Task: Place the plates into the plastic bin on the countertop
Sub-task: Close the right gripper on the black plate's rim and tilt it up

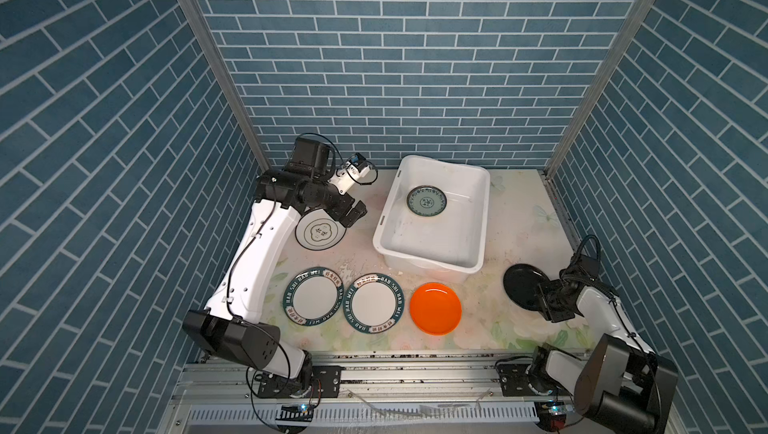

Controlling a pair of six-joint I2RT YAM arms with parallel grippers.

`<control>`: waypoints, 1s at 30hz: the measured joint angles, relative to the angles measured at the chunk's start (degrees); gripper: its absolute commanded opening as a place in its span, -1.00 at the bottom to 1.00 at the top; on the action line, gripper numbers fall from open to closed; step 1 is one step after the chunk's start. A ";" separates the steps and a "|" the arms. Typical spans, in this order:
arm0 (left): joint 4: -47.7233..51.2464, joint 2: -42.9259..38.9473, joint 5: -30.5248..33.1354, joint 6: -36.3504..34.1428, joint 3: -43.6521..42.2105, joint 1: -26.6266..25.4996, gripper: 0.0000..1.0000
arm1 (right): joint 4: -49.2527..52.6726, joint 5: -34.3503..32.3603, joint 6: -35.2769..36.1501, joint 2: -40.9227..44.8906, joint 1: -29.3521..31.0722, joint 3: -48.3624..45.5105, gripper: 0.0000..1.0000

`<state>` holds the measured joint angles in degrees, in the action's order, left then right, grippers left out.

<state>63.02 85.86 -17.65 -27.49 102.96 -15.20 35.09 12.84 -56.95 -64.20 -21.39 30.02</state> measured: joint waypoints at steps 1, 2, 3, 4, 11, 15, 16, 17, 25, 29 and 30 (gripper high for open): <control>-0.17 0.00 -0.02 0.02 -0.11 0.00 0.99 | -0.55 0.46 0.00 -0.33 -0.02 0.00 -0.09; -0.37 0.00 -0.04 0.02 -0.22 0.00 0.99 | -1.22 0.96 -0.02 -0.79 0.00 -0.02 -0.10; -0.59 0.02 -0.07 0.04 -0.33 0.00 0.99 | -2.03 1.46 0.00 -1.27 0.00 -0.02 -0.10; -0.70 0.02 -0.11 0.04 -0.37 0.00 0.99 | -2.78 1.95 -0.02 -1.64 -0.02 -0.02 -0.11; -1.16 0.37 -0.22 0.04 -0.35 0.00 0.99 | -6.49 4.46 0.00 -4.92 -0.02 -0.02 -0.15; -1.25 0.96 -0.26 0.04 -0.35 0.00 0.99 | -7.93 5.16 0.00 -5.11 -0.02 -0.35 -0.17; -1.25 1.07 -0.28 0.04 -0.35 0.00 0.99 | -8.39 5.38 0.00 -5.14 -0.02 -0.50 -0.18; -1.25 1.16 -0.28 0.04 -0.35 0.00 0.99 | -8.83 5.53 0.00 -5.14 0.00 -0.63 -0.19; -1.42 1.25 -0.26 0.09 -0.35 0.00 0.99 | -12.41 6.58 0.00 -5.22 -0.02 -1.92 -0.34; -2.05 1.25 -0.26 0.42 -0.35 0.00 0.99 | -13.81 6.71 0.00 -5.09 -0.04 -2.58 -0.43; -2.25 1.25 -0.24 0.52 -0.35 0.00 0.99 | -14.16 6.73 0.00 -4.94 -0.04 -2.80 -0.46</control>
<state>60.77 87.11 -17.89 -26.96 102.61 -15.20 20.93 19.57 -56.95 -69.14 -21.43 27.22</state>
